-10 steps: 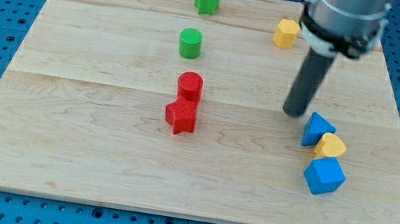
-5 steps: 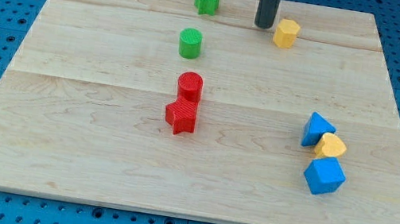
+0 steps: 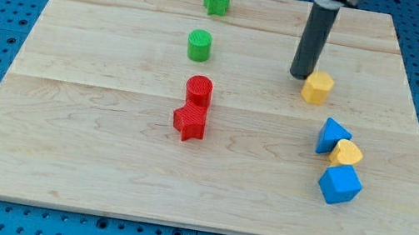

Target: Make a group of yellow blocks and blue blocks

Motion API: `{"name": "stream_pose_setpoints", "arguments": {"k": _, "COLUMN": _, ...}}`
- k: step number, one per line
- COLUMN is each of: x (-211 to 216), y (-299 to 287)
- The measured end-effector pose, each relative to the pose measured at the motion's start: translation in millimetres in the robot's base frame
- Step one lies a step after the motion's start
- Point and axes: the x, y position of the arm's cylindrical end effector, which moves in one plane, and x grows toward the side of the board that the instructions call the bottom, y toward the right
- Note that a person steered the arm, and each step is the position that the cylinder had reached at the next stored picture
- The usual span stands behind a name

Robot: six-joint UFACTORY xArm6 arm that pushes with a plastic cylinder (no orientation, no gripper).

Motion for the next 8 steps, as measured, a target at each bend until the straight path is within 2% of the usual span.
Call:
{"name": "stream_pose_setpoints", "arguments": {"k": 1, "x": 14, "y": 3}}
{"name": "stream_pose_setpoints", "arguments": {"k": 2, "x": -18, "y": 2}}
{"name": "stream_pose_setpoints", "arguments": {"k": 4, "x": 30, "y": 30}}
{"name": "stream_pose_setpoints", "arguments": {"k": 5, "x": -4, "y": 28}}
{"name": "stream_pose_setpoints", "arguments": {"k": 6, "x": 18, "y": 67}}
{"name": "stream_pose_setpoints", "arguments": {"k": 8, "x": 49, "y": 38}}
